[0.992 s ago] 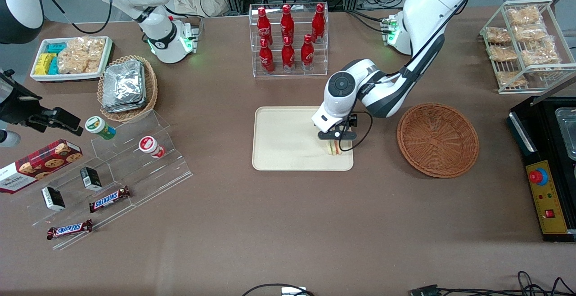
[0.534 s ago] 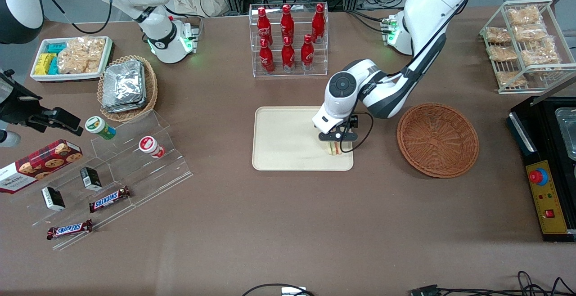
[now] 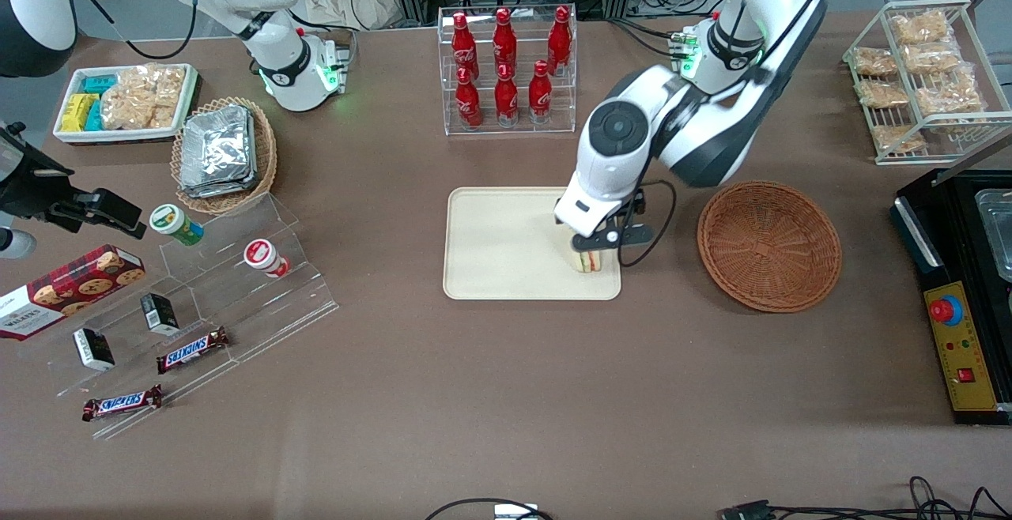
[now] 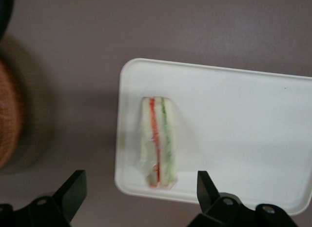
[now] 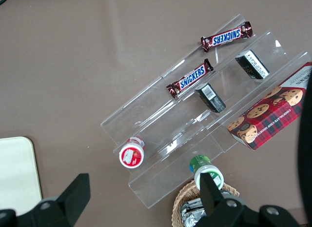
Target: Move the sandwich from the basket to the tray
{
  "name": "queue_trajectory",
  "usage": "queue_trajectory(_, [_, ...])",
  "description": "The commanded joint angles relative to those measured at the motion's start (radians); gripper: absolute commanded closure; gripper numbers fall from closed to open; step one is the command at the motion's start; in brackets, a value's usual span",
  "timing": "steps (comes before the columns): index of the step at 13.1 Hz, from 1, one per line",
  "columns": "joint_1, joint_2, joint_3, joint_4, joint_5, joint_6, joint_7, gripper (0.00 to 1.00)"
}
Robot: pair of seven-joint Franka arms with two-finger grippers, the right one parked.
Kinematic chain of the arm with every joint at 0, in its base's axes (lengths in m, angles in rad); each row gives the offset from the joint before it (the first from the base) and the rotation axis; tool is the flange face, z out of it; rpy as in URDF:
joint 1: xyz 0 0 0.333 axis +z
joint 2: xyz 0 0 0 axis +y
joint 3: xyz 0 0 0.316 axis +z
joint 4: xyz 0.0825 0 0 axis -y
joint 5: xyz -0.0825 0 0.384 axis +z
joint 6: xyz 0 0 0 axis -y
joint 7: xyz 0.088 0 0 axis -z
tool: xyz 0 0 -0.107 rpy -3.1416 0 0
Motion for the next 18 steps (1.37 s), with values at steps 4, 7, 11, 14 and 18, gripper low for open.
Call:
queue_trajectory(4, [0.011,-0.380,0.350,-0.072,-0.190,-0.194,0.363,0.00])
queue_trajectory(7, [0.006,-0.428,0.511,-0.065,-0.187,-0.288,0.452,0.00])
queue_trajectory(11, [0.006,-0.437,0.659,-0.032,-0.181,-0.314,0.689,0.00])
queue_trajectory(14, [0.006,-0.390,0.670,0.066,-0.174,-0.370,0.733,0.00])
queue_trajectory(18, [0.004,-0.351,0.668,0.139,-0.171,-0.408,0.722,0.00])
